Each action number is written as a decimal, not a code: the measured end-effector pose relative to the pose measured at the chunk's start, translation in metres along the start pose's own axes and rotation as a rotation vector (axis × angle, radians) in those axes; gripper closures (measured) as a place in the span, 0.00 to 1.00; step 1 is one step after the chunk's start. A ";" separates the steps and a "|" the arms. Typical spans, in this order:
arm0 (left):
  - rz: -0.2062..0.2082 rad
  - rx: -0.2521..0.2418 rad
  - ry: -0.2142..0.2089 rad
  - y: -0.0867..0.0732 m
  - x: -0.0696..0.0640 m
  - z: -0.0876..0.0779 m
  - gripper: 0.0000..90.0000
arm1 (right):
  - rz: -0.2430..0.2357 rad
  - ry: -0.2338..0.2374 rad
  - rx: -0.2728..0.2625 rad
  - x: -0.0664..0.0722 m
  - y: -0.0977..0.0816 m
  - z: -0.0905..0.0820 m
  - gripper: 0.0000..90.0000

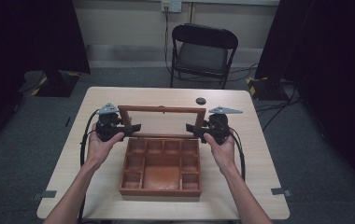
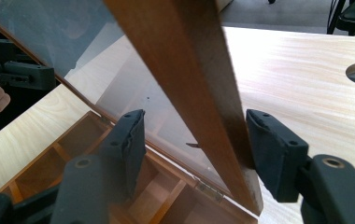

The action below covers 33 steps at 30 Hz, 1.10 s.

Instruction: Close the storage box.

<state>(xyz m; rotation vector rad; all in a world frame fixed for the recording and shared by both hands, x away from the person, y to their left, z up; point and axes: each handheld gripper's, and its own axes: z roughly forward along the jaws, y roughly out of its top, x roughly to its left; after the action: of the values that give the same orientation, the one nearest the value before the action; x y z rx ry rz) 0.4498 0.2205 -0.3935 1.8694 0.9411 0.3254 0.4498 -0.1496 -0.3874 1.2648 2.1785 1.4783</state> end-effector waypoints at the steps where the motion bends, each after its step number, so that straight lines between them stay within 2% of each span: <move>1: 0.000 0.000 0.000 0.000 0.000 0.000 0.45 | 0.000 0.000 0.000 0.000 0.000 0.000 0.44; 7: -0.010 -0.015 -0.007 -0.004 -0.001 -0.003 0.44 | -0.005 -0.012 -0.008 0.003 -0.003 -0.006 0.46; 13: -0.004 -0.016 -0.008 -0.007 -0.002 -0.010 0.47 | -0.012 -0.009 0.012 0.005 -0.004 -0.008 0.45; 15: -0.024 -0.031 -0.011 -0.008 -0.002 -0.014 0.48 | -0.014 -0.016 0.012 0.007 -0.004 -0.009 0.45; 22: 0.009 -0.010 -0.002 -0.009 -0.004 -0.017 0.48 | -0.015 -0.013 0.007 0.007 -0.006 -0.010 0.45; 25: 0.011 -0.010 -0.005 -0.011 -0.005 -0.019 0.48 | -0.023 -0.012 0.006 0.009 -0.008 -0.012 0.45; 29: -0.009 -0.023 -0.022 -0.015 -0.006 -0.021 0.48 | -0.028 -0.013 0.010 0.011 -0.011 -0.014 0.43; 30: -0.009 -0.022 -0.022 -0.016 -0.007 -0.022 0.48 | -0.017 -0.006 0.013 0.011 -0.013 -0.015 0.42; 33: 0.007 -0.017 -0.017 -0.019 -0.010 -0.024 0.47 | -0.040 -0.004 0.010 0.013 -0.017 -0.017 0.42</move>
<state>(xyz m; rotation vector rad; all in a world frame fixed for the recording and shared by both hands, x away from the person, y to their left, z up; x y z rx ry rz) 0.4204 0.2334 -0.3962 1.8580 0.9178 0.3197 0.4231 -0.1532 -0.3901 1.2186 2.1985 1.4503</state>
